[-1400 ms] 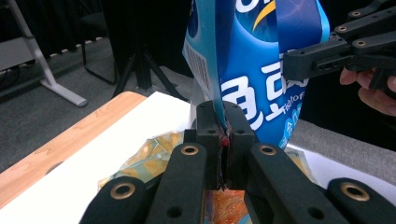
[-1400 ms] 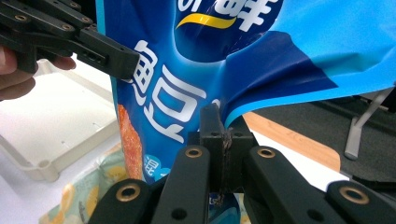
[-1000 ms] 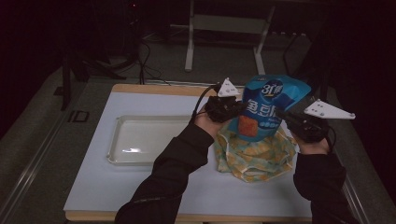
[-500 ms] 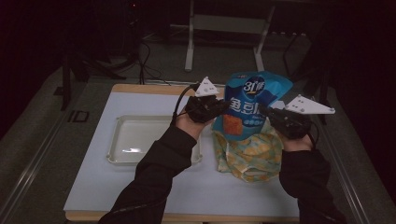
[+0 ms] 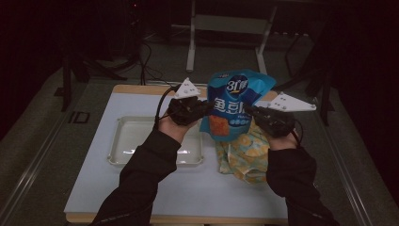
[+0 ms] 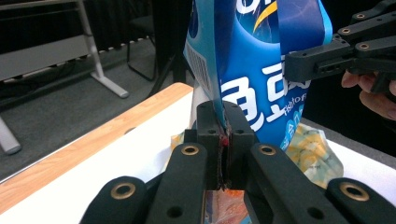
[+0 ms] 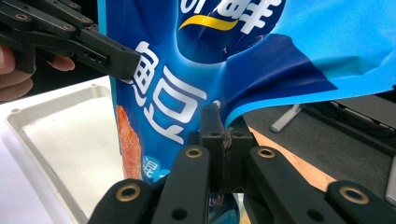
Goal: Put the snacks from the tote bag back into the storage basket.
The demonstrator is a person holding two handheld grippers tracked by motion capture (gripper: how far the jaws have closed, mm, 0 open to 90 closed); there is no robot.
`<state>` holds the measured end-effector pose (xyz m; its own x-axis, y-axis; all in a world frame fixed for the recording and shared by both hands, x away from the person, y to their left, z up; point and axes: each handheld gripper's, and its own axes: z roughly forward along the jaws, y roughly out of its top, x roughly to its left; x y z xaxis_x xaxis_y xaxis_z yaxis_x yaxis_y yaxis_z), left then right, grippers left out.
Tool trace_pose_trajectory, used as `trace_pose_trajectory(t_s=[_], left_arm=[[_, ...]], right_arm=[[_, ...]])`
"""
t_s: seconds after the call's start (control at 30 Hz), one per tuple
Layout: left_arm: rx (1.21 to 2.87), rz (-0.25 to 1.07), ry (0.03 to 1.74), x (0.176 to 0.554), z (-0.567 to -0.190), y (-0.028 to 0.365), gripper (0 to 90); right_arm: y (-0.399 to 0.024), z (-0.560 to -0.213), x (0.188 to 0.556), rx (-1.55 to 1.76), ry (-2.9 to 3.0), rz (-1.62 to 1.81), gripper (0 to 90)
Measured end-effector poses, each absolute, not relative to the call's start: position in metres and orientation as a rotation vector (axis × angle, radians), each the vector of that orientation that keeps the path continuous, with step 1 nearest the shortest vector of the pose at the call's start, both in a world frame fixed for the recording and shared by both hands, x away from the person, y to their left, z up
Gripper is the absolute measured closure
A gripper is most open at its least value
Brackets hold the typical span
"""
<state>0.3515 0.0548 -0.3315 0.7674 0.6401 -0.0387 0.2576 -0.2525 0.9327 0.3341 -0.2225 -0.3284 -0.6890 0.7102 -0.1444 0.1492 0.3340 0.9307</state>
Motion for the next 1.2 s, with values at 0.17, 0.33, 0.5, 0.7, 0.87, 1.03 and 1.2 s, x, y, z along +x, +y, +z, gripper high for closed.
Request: trace_pose_trajectory(t_s=[0.17,0.33,0.5,0.7,0.87,1.03,1.2], left_arm=[[1.833,0.432,0.704,0.348,-0.331,0.07,89.0],[1.826,0.438,0.724,0.344,-0.331,0.085,89.0],[1.82,0.443,0.746,0.34,-0.332,0.1,89.0],[1.82,0.452,0.768,0.335,-0.333,0.118,89.0],[1.821,0.466,0.779,0.329,-0.334,0.134,89.0],[1.817,0.479,0.795,0.324,-0.335,0.149,89.0],[1.813,0.486,0.811,0.319,-0.337,0.163,88.9]], right_arm=[[-0.207,-0.327,0.335,0.727,2.074,1.359,89.6],[-0.192,-0.327,0.335,0.703,2.088,1.361,89.6],[-0.177,-0.327,0.335,0.683,2.101,1.364,89.6],[-0.159,-0.329,0.336,0.666,2.119,1.373,89.6],[-0.143,-0.33,0.336,0.643,2.135,1.38,89.6],[-0.128,-0.331,0.336,0.624,2.15,1.391,89.6],[-0.115,-0.333,0.335,0.606,2.16,1.394,89.6]])
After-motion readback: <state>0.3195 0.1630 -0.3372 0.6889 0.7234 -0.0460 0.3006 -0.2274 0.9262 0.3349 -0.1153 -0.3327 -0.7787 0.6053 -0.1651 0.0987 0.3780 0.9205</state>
